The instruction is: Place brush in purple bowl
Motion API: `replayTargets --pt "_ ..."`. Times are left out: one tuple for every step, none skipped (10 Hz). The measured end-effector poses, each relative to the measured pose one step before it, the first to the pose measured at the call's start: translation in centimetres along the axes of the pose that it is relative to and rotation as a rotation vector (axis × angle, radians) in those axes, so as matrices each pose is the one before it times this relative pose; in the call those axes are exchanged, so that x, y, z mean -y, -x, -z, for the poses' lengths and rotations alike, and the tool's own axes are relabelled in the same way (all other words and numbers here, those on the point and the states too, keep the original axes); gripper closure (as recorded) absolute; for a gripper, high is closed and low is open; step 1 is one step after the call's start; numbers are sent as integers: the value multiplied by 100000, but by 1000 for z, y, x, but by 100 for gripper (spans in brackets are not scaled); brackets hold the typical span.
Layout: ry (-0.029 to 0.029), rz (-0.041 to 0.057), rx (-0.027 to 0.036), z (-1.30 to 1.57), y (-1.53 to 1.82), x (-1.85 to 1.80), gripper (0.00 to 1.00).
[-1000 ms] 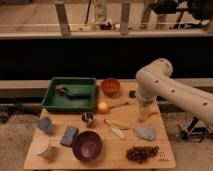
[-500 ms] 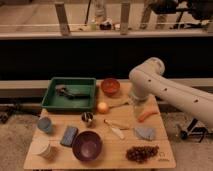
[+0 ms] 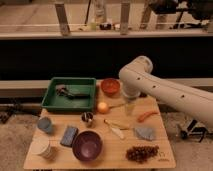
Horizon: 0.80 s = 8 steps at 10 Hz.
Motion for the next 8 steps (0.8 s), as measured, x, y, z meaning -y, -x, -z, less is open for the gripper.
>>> replayTargets --pt "-347 1254 256 -332 1510 745 20" --pt "-160 1392 150 -184 1152 456 20" --pt "-109 983 102 -126 573 277 20" --pt "-83 780 37 -221 286 321 20" --pt "-31 582 93 -203 452 332 20" --pt "-203 545 157 -267 915 647 20" --pt "-203 693 111 -288 674 759 20" --pt "21 897 -26 -365 521 799 20"
